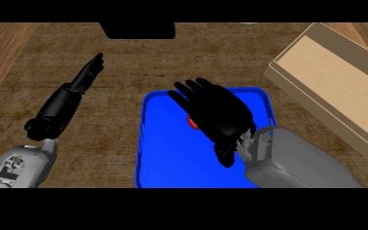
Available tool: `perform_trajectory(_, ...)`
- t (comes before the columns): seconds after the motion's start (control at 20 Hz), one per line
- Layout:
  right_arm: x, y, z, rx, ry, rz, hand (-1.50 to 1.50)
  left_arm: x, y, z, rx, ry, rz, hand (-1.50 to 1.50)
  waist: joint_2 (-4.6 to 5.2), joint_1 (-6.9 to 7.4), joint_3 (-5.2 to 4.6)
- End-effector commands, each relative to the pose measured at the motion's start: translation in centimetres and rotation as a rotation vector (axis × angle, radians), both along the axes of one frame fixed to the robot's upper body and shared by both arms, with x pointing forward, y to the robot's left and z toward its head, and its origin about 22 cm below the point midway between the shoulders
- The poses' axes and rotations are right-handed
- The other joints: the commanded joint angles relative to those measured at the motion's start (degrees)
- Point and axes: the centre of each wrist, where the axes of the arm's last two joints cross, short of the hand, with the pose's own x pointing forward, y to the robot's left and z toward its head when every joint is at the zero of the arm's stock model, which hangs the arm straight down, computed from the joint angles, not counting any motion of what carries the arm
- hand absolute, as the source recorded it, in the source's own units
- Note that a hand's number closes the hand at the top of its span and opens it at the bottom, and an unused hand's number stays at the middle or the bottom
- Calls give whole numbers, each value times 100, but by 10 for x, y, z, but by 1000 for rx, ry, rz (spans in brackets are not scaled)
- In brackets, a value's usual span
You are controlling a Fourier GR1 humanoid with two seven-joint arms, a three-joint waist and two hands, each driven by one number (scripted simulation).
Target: Pick the tomato from the tray and place it in the cardboard box
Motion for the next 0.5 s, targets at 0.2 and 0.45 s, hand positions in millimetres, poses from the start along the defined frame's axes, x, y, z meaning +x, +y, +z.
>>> perform_trajectory(0.2,2,26,-19,-69,58,-57,-150,-10,10,0,4,-22,15,0,12,20,5)
perform_trajectory(0.45,-12,43,-41,-120,3,-95,-150,10,-10,-6,2,-5,14,0,19,-18,5)
